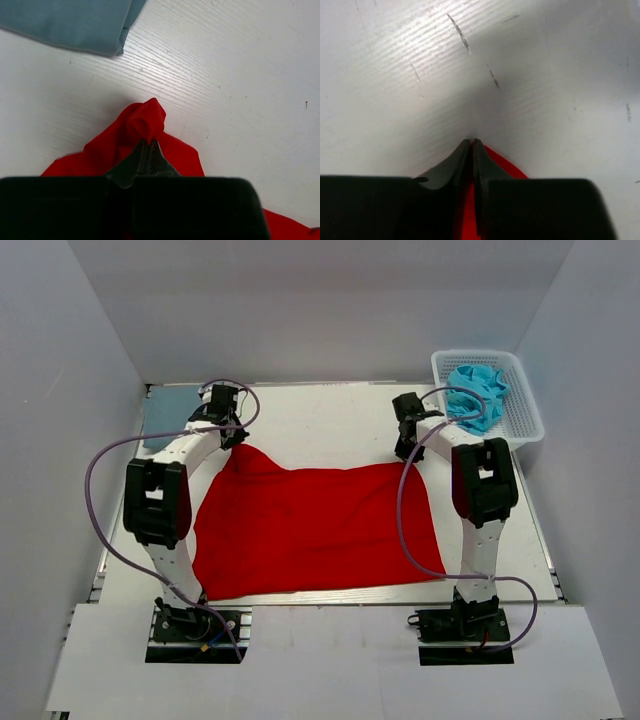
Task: Fold and stack the t-shirts
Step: Grap the side of the flattened tshirt furthest away from the robot with both arms, then fold the other side of the tshirt into a rectangle
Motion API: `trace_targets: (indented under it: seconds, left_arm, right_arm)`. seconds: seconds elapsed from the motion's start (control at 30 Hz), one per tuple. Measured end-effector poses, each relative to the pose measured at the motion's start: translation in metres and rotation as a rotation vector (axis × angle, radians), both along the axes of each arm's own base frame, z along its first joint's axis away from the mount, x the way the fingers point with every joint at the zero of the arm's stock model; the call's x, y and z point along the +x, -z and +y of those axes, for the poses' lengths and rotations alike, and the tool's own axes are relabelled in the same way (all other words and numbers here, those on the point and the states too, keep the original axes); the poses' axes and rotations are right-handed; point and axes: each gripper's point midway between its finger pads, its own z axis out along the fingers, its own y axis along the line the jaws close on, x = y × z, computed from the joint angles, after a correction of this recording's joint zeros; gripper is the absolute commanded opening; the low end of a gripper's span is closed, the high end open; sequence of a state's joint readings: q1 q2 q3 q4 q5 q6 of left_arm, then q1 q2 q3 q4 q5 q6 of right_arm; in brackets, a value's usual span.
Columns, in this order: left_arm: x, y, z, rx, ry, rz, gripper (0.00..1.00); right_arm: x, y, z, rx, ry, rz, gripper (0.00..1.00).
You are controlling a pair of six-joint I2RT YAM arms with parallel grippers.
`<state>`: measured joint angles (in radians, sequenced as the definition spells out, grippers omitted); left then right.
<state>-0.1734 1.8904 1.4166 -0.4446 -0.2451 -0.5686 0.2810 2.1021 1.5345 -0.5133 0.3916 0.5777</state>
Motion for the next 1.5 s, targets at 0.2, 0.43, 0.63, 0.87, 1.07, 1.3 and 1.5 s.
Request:
trace_targets:
  seconds: [0.2, 0.43, 0.63, 0.87, 1.07, 1.3, 1.5]
  left_arm:
    - [-0.007, -0.011, 0.0, -0.014, -0.006, -0.005, 0.0]
    - [-0.035, -0.035, 0.0, -0.051, -0.025, -0.012, 0.0]
    - [-0.098, -0.058, 0.0, -0.109, -0.055, 0.001, 0.0]
    - [-0.197, -0.065, 0.004, -0.201, -0.085, 0.064, 0.0]
    - [-0.279, -0.045, -0.002, -0.324, -0.096, 0.133, 0.0]
    - [-0.347, -0.017, -0.011, -0.435, -0.154, 0.289, 0.0]
    - [-0.361, -0.015, -0.019, -0.5, -0.169, 0.332, 0.0]
  right_arm:
    - [-0.012, -0.001, -0.005, -0.013, -0.006, 0.014, 0.0]
    - [-0.023, -0.035, -0.009, -0.015, -0.032, -0.044, 0.0]
    - [-0.043, -0.086, -0.012, 0.011, -0.076, -0.17, 0.0]
    - [-0.083, -0.092, -0.014, 0.023, -0.132, -0.18, 0.0]
    - [-0.116, -0.091, -0.023, 0.023, -0.146, -0.188, 0.0]
    - [-0.139, -0.077, -0.029, 0.03, -0.145, -0.181, 0.0]
    - [-0.152, -0.068, -0.034, 0.032, -0.132, -0.164, 0.0]
